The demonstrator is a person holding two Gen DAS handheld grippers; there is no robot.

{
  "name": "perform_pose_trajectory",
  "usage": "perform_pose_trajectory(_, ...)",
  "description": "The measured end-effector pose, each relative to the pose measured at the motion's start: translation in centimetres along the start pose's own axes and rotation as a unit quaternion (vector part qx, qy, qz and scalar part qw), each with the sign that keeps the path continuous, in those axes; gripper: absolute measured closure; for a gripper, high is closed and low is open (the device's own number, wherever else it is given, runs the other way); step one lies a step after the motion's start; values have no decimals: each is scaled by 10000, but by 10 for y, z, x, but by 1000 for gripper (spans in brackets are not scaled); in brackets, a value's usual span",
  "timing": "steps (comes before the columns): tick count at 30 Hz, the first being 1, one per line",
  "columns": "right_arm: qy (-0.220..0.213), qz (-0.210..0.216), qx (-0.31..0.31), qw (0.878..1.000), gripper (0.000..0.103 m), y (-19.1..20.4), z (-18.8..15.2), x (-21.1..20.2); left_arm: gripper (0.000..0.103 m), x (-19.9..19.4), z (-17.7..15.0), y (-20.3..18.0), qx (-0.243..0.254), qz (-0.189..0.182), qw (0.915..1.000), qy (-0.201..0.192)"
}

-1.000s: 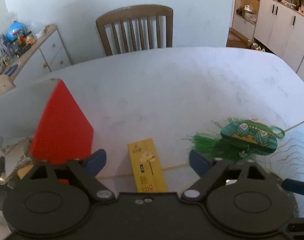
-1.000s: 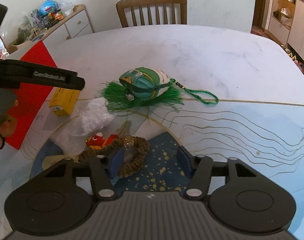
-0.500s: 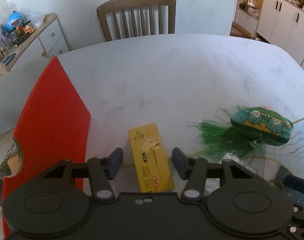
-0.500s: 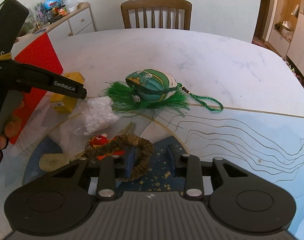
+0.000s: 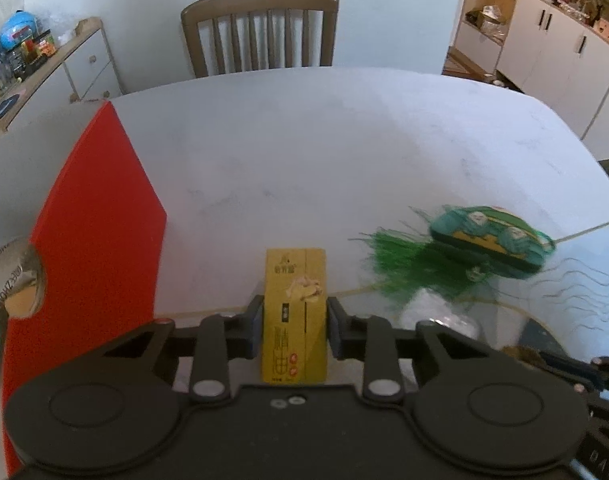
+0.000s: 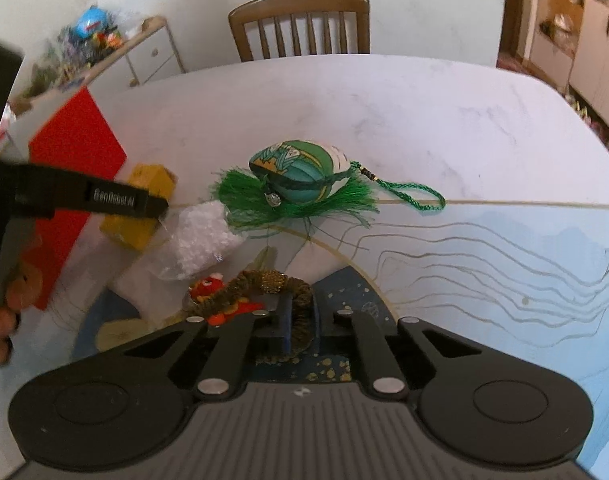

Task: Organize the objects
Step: 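Grasp the yellow box with the left gripper while the right grasps the brown beaded bracelet, then carry the yellow box and bracelet into the box and open both grippers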

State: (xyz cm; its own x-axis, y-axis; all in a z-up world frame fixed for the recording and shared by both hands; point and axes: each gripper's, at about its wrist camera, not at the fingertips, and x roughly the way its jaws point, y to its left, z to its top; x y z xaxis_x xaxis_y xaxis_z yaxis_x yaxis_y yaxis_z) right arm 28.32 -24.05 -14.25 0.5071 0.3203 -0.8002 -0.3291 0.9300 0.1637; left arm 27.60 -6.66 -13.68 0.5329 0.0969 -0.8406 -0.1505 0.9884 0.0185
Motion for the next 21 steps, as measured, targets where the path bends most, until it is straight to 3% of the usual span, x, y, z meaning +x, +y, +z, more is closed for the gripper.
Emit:
perform_pose_trajectory(6, -98, 407, 458, 9981, 94, -3, 2, -26, 74, -24, -4, -1, 54, -355, 9993, -85)
perform_pose_trajectory(21, -617, 712, 314, 9951, 94, 26, 12, -98, 74, -91, -22, 20, 45, -995, 9949, -179)
